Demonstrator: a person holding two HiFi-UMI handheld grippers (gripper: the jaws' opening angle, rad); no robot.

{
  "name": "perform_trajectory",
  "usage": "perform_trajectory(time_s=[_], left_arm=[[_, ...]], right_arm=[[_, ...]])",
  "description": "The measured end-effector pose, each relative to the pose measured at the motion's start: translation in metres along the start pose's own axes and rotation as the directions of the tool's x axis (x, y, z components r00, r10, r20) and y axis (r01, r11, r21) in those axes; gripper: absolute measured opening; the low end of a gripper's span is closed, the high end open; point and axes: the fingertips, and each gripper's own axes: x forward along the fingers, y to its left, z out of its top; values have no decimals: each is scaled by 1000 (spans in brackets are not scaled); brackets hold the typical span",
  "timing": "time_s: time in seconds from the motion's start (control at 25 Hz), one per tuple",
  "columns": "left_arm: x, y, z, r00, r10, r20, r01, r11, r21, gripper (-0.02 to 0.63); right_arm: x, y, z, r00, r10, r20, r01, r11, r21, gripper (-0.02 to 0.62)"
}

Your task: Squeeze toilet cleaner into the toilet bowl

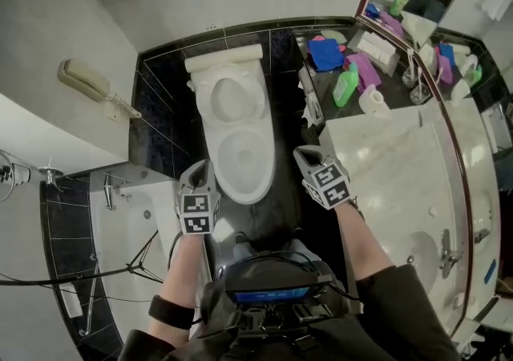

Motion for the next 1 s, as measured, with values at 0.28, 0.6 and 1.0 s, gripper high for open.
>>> perform_trajectory(time_s=[0.28, 0.6, 1.0], left_arm=[[-2, -10, -6, 997, -9, 78, 22, 985, -172, 0], [1, -8, -7, 997, -43, 65, 53, 985, -166, 0], [10, 12, 8, 983, -155, 97, 156, 988, -1, 0]], right_arm=[[-47, -17, -23, 970, -218, 106, 199, 966, 163, 12], [-43, -13, -36, 961, -260, 92, 237, 950, 204, 12], [-46, -25, -46, 883, -462, 84, 430, 867, 252, 23]])
